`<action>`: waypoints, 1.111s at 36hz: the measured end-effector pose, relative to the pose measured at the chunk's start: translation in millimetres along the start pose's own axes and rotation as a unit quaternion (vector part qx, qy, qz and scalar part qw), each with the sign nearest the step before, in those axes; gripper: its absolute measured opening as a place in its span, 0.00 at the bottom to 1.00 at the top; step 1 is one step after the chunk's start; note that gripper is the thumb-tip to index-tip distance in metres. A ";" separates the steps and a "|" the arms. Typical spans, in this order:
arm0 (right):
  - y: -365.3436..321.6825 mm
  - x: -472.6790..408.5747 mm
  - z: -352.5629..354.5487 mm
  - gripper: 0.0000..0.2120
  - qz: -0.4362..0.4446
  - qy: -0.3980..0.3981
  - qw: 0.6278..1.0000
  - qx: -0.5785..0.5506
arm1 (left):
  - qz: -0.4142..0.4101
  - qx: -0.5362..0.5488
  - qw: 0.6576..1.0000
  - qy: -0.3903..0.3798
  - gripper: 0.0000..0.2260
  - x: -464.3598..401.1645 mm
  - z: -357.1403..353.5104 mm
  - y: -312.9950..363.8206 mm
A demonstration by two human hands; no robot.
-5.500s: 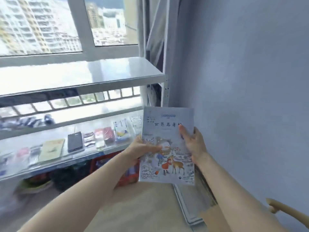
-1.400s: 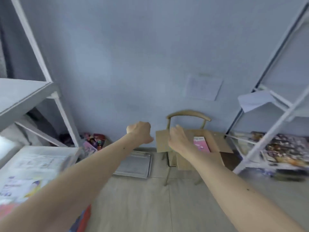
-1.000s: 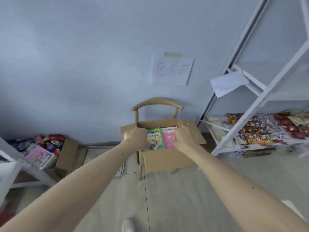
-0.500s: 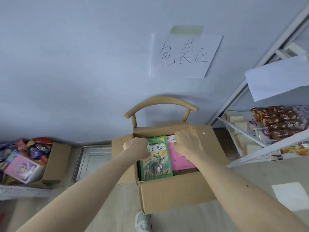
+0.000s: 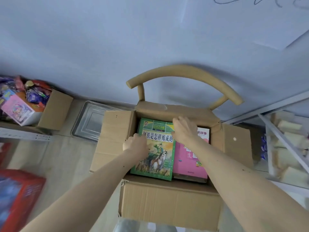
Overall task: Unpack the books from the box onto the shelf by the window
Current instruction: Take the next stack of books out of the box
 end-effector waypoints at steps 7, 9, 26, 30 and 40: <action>-5.3 -27.0 -48.7 0.27 0.057 -0.005 0.998 0.008 | 0.109 0.085 0.990 -0.008 0.39 -24.8 -40.0 -4.7; -6.4 -29.7 -59.0 0.31 0.064 -0.010 0.998 0.013 | 0.129 0.112 0.985 -0.010 0.42 -29.7 -47.8 -7.0; -4.5 -26.0 -76.4 0.36 0.062 -0.003 0.998 0.017 | 0.233 0.222 0.946 -0.036 0.45 -46.0 -77.2 -10.4; 1.6 -23.7 -76.2 0.32 0.058 -0.010 0.998 0.020 | 0.238 0.267 0.933 -0.038 0.43 -46.0 -83.0 -8.8; 7.4 -17.4 -76.8 0.38 0.037 0.009 0.999 -0.019 | 0.249 0.438 0.864 -0.007 0.48 -27.2 -78.4 -23.2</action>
Point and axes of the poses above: each hand's wrist, its own x-axis away from the middle knuckle, its own z-axis out of the back of the hand, y = z × x, the point moved 7 cm from there along -x, towards the middle knuckle, and after that the axes turned 4 degrees about y, right-handed, at the moved point
